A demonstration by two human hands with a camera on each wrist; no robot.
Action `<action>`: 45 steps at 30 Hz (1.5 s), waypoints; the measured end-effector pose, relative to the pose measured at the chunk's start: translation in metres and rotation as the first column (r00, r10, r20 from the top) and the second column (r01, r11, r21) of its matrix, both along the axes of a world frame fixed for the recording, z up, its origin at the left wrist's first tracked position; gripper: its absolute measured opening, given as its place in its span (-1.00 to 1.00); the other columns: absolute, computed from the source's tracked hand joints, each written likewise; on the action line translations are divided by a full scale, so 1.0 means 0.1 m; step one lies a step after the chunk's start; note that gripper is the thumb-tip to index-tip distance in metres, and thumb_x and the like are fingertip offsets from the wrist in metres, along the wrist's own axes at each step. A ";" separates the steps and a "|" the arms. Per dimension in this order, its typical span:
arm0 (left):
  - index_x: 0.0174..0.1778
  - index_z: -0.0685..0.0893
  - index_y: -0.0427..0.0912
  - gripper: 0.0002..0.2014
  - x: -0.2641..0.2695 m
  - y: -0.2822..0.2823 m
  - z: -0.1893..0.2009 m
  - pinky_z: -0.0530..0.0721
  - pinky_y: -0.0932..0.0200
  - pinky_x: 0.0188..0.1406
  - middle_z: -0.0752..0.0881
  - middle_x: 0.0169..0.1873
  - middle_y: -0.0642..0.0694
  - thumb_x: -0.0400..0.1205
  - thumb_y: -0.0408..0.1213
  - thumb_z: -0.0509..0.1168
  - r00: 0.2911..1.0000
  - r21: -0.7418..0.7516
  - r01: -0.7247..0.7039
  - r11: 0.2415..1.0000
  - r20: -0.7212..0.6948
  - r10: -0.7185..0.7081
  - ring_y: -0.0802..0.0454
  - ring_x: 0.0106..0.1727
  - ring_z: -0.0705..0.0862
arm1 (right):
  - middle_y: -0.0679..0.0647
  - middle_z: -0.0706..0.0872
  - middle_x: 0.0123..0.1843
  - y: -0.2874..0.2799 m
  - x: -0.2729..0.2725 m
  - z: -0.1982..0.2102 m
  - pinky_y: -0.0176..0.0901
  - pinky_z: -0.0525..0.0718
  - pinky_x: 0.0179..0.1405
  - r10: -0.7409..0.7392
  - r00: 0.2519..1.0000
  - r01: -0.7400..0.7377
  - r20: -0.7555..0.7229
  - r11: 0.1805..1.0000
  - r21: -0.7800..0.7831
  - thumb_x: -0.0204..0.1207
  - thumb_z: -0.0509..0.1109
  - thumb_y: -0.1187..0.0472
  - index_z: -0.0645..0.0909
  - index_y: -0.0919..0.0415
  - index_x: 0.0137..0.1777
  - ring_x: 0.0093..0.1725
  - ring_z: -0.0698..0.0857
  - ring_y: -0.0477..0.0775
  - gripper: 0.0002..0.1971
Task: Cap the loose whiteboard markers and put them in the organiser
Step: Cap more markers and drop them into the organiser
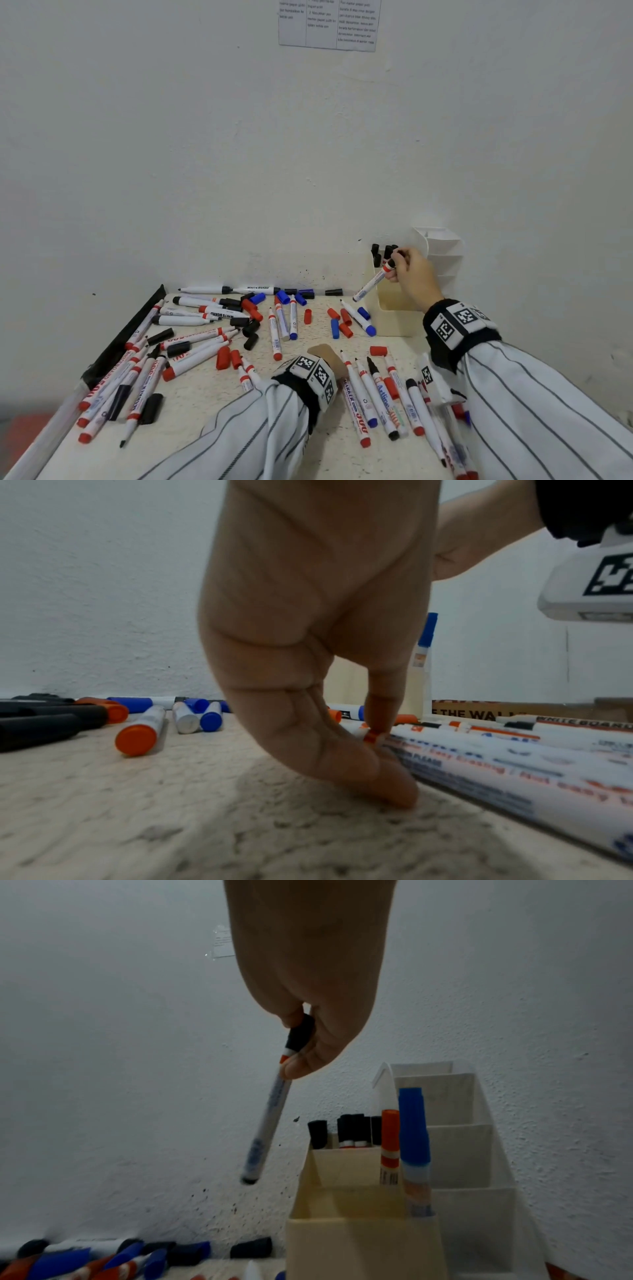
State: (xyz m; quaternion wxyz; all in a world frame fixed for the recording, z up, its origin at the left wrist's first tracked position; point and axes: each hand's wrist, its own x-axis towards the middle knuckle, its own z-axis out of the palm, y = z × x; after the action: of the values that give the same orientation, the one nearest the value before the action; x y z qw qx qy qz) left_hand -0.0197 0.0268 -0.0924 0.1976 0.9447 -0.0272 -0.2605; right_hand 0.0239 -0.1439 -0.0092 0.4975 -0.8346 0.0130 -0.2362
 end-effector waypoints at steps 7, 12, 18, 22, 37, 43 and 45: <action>0.35 0.50 -0.31 -0.56 0.07 0.16 0.10 0.54 0.20 0.07 0.66 0.13 -0.14 0.68 -0.06 0.15 0.981 -0.082 -0.169 0.982 0.080 0.176 -0.02 0.15 0.60 | 0.32 0.69 0.04 -0.11 0.15 0.20 0.03 0.71 0.06 -0.116 0.988 0.114 0.099 0.993 0.020 0.68 0.15 0.32 0.50 0.36 0.22 0.00 0.71 0.19 -0.79; -0.03 0.51 -0.23 -0.70 0.21 0.36 0.12 0.54 0.20 0.00 0.58 -0.19 -0.08 0.66 -0.02 0.15 0.941 -0.231 -0.314 0.921 0.055 0.335 0.05 -0.11 0.56 | 0.31 0.64 0.07 -0.16 0.25 0.22 -0.03 0.62 0.02 -0.186 0.978 0.191 0.095 0.980 -0.046 0.69 0.09 0.35 0.49 0.35 0.24 0.06 0.65 0.21 -0.77; 0.13 0.54 -0.32 -0.65 0.30 0.58 0.22 0.73 0.07 0.11 0.70 0.06 -0.24 0.65 -0.08 0.20 0.891 -0.436 -0.419 0.796 -0.031 0.452 -0.08 0.04 0.74 | 0.29 0.63 0.11 -0.06 0.41 0.19 -0.30 0.48 -0.05 -0.186 0.982 0.186 0.013 0.977 -0.106 0.69 0.09 0.35 0.53 0.42 0.28 0.10 0.63 0.20 -0.72; -0.09 0.51 -0.22 -0.78 0.37 0.76 0.26 0.70 0.20 -0.13 0.63 -0.25 -0.12 0.68 -0.11 0.18 0.887 -0.458 -0.407 0.790 0.007 0.461 0.05 -0.31 0.65 | 0.37 0.64 0.17 0.00 0.53 0.16 -0.56 0.39 -0.24 -0.197 0.980 0.198 0.020 0.966 -0.164 0.64 0.16 0.43 0.55 0.47 0.28 0.09 0.63 0.24 -0.72; -0.07 0.51 -0.11 -0.84 0.51 1.15 0.17 0.63 0.16 -0.07 0.63 -0.15 -0.07 0.68 -0.10 0.19 0.882 -0.578 -0.370 0.728 0.028 0.470 0.04 -0.15 0.63 | 0.32 0.45 0.48 0.18 0.69 -0.13 0.00 0.25 0.50 -0.203 0.949 0.084 -0.240 0.899 -0.430 0.59 0.13 0.45 0.43 0.38 0.47 0.50 0.36 0.27 -0.56; 0.03 0.50 -0.18 -0.82 0.49 1.20 0.13 0.64 0.20 -0.34 0.56 -0.26 -0.08 0.73 -0.19 0.05 0.870 -0.585 -0.398 0.707 0.004 0.494 0.07 -0.39 0.57 | 0.31 0.28 0.46 0.40 0.57 -0.12 0.03 0.34 0.37 -0.245 0.959 0.149 -0.142 0.863 -0.483 0.52 0.24 0.41 0.41 0.33 0.43 0.43 0.28 0.33 -0.55; 0.15 0.48 -0.18 -0.82 0.45 1.22 0.14 0.56 0.30 -0.52 0.57 -0.24 -0.07 0.72 -0.19 0.08 0.879 -0.595 -0.393 0.701 -0.020 0.476 0.10 -0.44 0.54 | 0.29 0.36 0.39 0.56 0.56 -0.13 -0.02 0.41 0.31 -0.164 0.985 0.118 -0.048 0.856 -0.503 0.52 0.26 0.40 0.51 0.31 0.31 0.39 0.33 0.27 -0.65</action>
State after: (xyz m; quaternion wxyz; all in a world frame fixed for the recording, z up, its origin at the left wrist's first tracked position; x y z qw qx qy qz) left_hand 0.0257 0.1487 -0.0781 0.5306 0.8324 0.1050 -0.1206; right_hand 0.0795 -0.0875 -0.0222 0.2456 -0.9410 0.0349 -0.2301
